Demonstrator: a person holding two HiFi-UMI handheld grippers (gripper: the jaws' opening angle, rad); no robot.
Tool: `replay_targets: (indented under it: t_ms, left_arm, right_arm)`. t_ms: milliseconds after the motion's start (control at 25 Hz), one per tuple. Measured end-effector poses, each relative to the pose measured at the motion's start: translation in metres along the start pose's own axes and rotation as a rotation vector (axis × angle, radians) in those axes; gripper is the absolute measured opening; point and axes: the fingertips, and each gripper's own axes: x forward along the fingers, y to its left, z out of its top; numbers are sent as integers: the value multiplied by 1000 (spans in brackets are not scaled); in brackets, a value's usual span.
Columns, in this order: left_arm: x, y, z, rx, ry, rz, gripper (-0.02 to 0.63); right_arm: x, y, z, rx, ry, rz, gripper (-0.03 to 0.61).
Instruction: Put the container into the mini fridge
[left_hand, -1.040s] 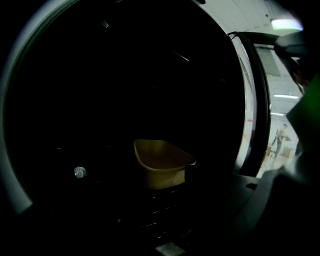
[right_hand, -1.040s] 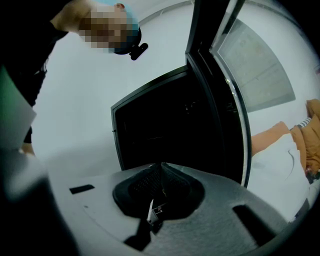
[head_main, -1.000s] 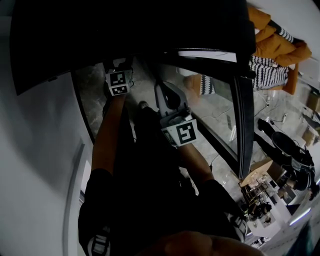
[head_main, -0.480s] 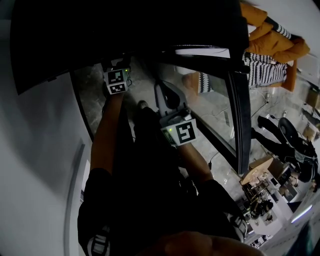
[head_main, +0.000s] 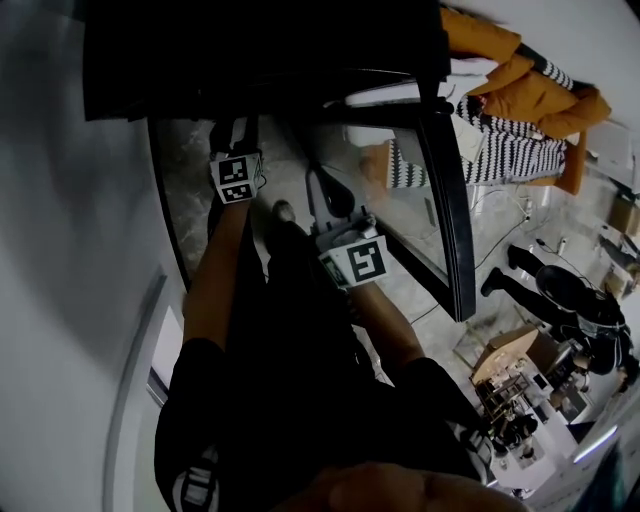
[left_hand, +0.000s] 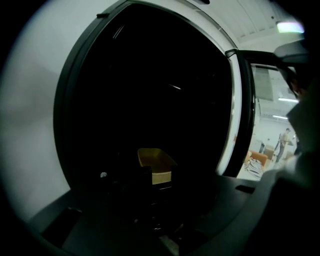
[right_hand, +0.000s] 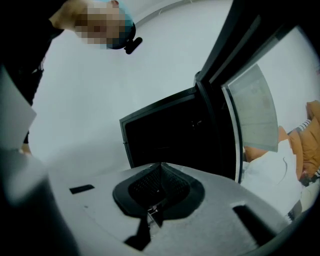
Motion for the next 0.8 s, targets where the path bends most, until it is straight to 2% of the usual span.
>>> replay_targets:
  t_ms: [80,240,600,800]
  left_arm:
    - [-24,-3,16,4,-7,13,75]
    - [-72,-16,55,12,-46,35,14]
    - [-206,-43,149,42,-100,103,5]
    - [-268,-77,157,59,-34,55,5]
  right_arm:
    - [-8,10,16,-8,-5,17,2]
    - [-27,20,45,20,-6,38,2]
    - [-75,49,77,107,82,48,2]
    - [-85,69,94,96,91,64,2]
